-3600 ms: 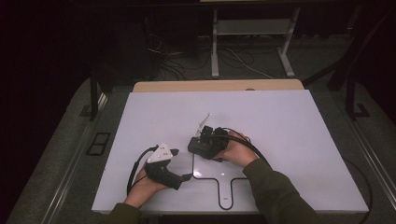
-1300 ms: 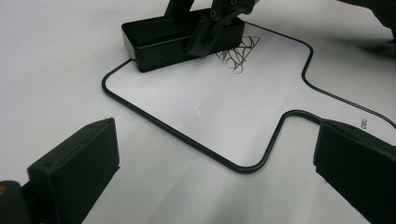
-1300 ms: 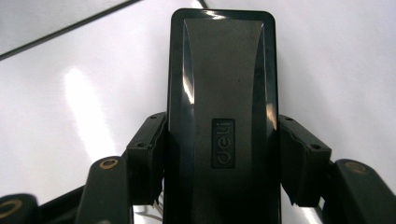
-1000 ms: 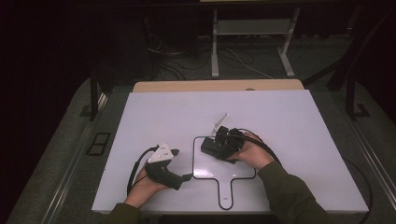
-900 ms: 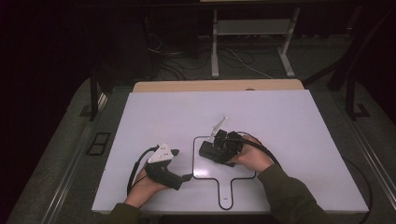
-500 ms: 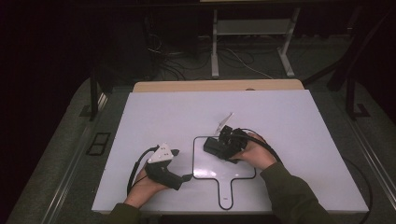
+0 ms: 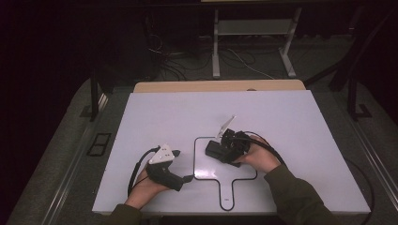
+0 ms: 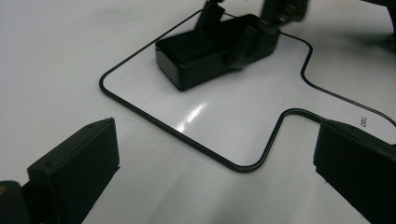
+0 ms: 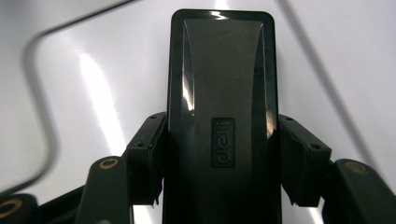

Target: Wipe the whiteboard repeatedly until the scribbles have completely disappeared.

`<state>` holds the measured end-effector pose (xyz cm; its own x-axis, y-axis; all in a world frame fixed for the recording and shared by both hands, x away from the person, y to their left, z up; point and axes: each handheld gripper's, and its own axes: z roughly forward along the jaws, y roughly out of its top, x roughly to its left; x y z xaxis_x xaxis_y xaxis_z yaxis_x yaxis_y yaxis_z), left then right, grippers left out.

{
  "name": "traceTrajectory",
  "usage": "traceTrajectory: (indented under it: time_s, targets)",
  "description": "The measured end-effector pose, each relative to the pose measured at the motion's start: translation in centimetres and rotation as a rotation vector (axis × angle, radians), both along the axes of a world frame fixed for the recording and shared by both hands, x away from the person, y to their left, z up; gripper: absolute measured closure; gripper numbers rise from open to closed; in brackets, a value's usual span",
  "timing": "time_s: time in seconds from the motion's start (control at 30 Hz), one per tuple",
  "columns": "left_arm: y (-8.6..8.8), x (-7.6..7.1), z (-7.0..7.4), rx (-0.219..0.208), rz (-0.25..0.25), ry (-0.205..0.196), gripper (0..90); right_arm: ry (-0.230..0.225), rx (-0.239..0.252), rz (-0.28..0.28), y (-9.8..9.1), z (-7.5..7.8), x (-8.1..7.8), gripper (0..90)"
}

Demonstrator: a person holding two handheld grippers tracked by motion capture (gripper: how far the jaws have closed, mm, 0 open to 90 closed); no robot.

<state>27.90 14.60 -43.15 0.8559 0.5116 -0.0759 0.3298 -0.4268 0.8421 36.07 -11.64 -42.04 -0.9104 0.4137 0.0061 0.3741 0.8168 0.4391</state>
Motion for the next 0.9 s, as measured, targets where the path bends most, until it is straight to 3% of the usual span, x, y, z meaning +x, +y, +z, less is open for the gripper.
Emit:
traceTrajectory:
  time_s: [0.17, 0.33, 0.43, 0.6, 0.77, 0.8, 0.9]
  targets:
    - [0.0, 0.0, 0.0, 0.0, 0.0, 0.0, 0.0, -0.001, 0.003, 0.042, 0.3, 0.0, -1.2, 39.0]
    - [0.0, 0.0, 0.0, 0.0, 0.0, -0.001, 0.0, -0.015, 0.003, -0.015, -1.0, -0.1, 0.1, 39.0]
    - [-0.1, 0.0, -0.1, -0.001, 0.0, 0.002, 0.0, -0.014, 0.007, -0.081, -2.7, -0.1, 1.3, 39.0]
    - [-0.1, 0.0, -0.1, 0.0, -0.003, 0.001, 0.0, -0.005, 0.012, -0.146, -4.3, -0.2, 2.0, 38.9]
    - [-0.2, 0.0, -0.1, 0.005, -0.008, 0.001, 0.0, -0.01, -0.004, -0.095, -3.4, -0.1, 1.2, 39.0]
    - [-0.2, 0.0, -0.1, 0.003, -0.006, 0.0, 0.0, -0.014, -0.011, -0.053, -2.4, 0.0, 0.4, 39.0]
    - [-0.2, -0.1, -0.1, 0.0, -0.004, 0.001, 0.0, -0.006, -0.001, 0.004, -1.2, 0.0, -0.6, 39.0]
